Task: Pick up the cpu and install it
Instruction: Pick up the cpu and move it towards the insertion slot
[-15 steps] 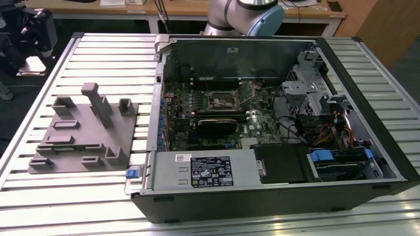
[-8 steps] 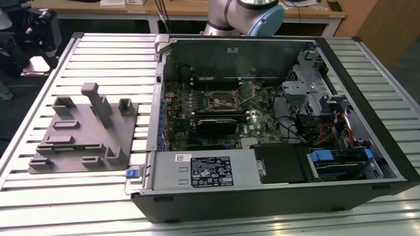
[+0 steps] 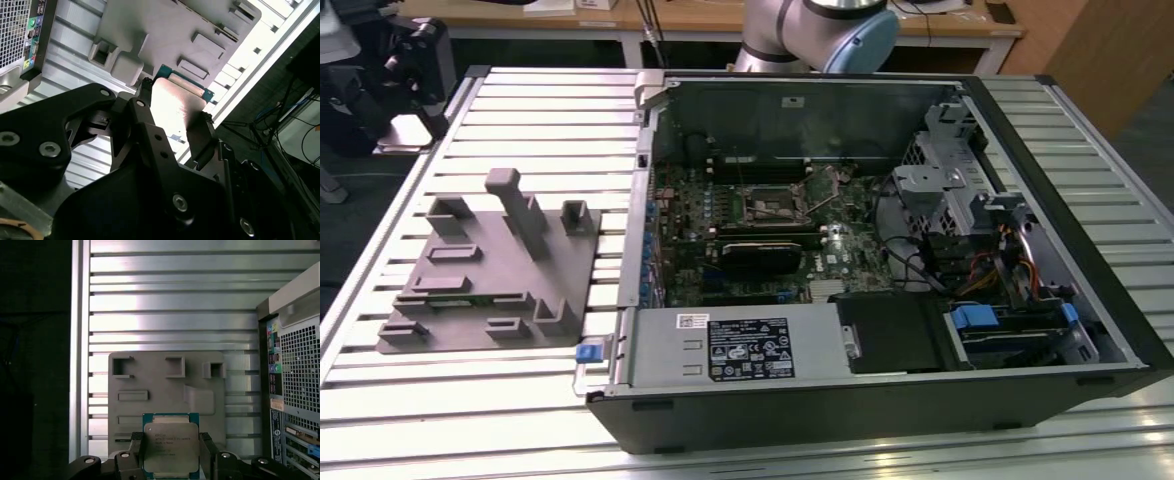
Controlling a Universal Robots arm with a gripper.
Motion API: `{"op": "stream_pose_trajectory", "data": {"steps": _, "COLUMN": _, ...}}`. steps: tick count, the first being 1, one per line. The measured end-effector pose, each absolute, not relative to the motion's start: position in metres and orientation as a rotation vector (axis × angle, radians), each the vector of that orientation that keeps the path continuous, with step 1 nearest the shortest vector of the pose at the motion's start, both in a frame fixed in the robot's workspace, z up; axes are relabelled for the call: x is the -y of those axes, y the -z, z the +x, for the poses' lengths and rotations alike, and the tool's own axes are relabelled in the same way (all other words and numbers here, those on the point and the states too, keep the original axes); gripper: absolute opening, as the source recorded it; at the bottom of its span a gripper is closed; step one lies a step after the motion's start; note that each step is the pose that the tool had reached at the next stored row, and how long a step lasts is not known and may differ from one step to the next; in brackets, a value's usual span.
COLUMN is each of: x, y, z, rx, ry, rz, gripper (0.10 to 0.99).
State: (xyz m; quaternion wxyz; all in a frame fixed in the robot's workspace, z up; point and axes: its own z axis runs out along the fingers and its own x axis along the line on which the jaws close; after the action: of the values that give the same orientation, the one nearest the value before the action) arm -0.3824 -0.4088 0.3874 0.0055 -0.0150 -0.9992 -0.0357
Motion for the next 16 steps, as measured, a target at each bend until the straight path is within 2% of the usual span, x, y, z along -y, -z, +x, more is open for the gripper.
{"op": "stream_pose_trajectory", "data": {"steps": 16, "x": 0.409, "y": -0.387, "z": -0.364, "rx": 3.128, "ry": 0.112, "rz": -0.047, "gripper": 0.533}}
